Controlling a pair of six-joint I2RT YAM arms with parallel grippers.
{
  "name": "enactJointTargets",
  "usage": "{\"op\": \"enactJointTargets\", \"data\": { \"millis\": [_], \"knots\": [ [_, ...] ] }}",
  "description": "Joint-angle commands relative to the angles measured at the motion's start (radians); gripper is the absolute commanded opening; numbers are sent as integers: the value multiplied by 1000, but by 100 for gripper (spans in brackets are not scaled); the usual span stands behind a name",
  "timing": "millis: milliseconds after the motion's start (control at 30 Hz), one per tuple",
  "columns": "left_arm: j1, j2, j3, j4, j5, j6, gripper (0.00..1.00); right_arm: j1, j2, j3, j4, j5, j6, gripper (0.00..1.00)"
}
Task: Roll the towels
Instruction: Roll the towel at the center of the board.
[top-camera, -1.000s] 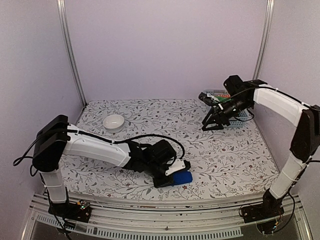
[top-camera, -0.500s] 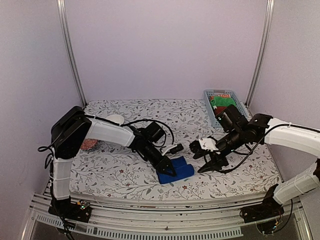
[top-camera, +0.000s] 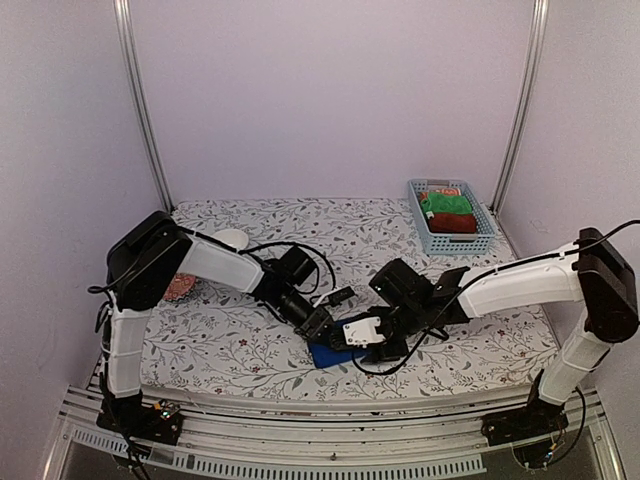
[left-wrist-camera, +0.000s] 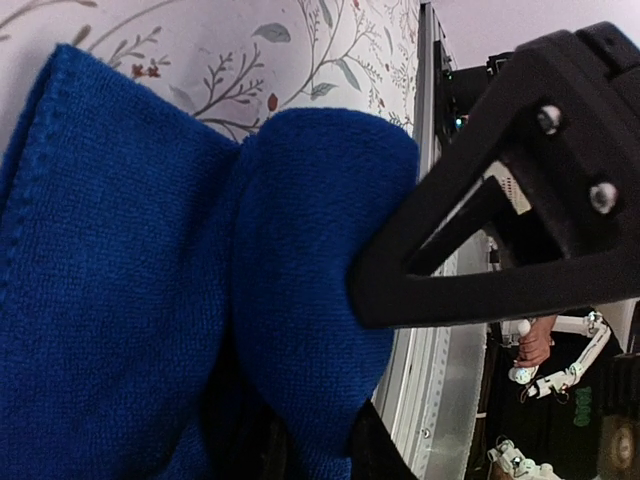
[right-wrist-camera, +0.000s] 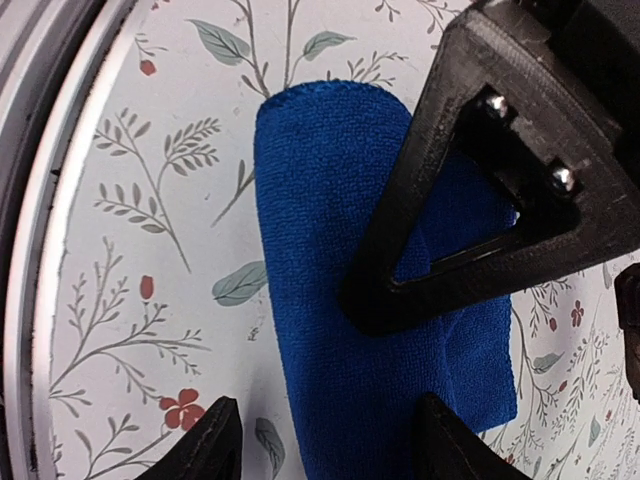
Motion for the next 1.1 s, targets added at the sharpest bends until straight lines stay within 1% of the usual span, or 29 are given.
{"op": "enactJointTargets", "data": {
  "millis": [0,67,133,233,267,300,333,367,500,600,700,800,933,1067],
  "knots": [
    [19,72,-27,-123,-75,-6,18,15,83,9,116,126,-19,59],
    [24,83,-11,-137,-76,-4,18,16,105,2,133,127,-33,57],
    [32,91,3,-149,-80,-1,19,20,137,8,118,118,-43,48],
    [37,72,15,-163,-106,14,28,21,180,29,56,95,-45,28],
    [37,51,15,-165,-126,27,32,22,187,36,31,81,-46,22],
    [37,23,10,-158,-155,37,36,22,194,41,2,66,-49,20],
    [38,-16,-6,-145,-194,41,40,20,195,47,-31,51,-50,16],
    [39,-58,-21,-133,-241,42,43,21,194,52,-62,38,-51,14],
    [39,-285,-102,-85,-440,20,53,20,181,84,-200,-20,-31,11],
    [31,-455,-202,-29,-578,-16,55,21,179,103,-298,-47,-6,11],
    [-7,-622,-311,10,-745,-23,56,21,187,127,-374,-93,21,11],
    [-91,-741,-425,53,-888,-9,57,20,221,172,-453,-147,33,11],
    [-227,-840,-513,64,-1092,-17,61,8,311,260,-558,-193,30,11],
    [-318,-912,-580,68,-1205,-69,62,-24,417,372,-640,-222,20,11]
  ]
}}
